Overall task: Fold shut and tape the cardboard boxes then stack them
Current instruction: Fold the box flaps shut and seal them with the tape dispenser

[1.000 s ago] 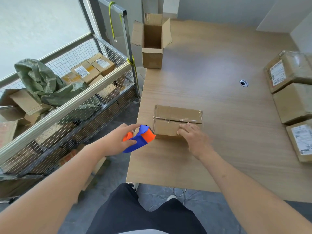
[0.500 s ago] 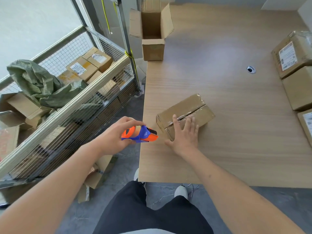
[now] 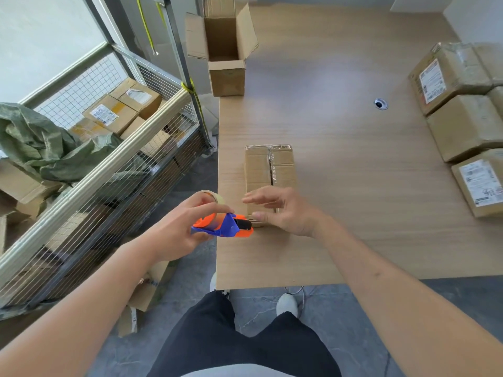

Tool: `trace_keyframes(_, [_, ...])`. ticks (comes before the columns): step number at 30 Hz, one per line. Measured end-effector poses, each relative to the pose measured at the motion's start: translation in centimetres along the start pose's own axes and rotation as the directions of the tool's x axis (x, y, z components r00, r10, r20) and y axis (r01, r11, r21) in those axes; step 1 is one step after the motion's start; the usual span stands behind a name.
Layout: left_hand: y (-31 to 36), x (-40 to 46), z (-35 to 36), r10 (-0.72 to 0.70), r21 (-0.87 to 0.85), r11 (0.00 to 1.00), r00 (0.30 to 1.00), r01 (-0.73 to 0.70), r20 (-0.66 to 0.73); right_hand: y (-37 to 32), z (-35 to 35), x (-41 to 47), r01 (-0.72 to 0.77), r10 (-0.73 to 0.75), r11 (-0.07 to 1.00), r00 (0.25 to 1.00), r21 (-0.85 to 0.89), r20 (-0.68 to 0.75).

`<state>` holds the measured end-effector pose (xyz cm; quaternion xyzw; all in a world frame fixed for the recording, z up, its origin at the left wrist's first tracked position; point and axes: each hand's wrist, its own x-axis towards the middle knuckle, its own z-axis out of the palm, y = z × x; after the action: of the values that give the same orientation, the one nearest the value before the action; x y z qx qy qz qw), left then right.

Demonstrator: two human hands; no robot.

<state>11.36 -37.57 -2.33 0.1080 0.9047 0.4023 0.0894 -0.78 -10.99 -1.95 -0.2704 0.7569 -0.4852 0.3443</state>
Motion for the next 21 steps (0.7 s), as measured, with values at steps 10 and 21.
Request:
trace_keyframes(10, [2.8, 0.5, 0.7, -0.027, -0.008, 1.0, 0.997, 0.028, 0.066, -0.3, 0.6, -1.5, 0.024, -0.029, 0.998, 0.997, -0.054, -0.078])
trace_keyframes(21, [4.5, 0.9, 1.3, -0.057, -0.021, 0.998, 0.993, 0.059, 0.102, 0.4, 0.0, -3.4, 0.053, -0.062, 0.996, 0.989, -0.074, -0.131])
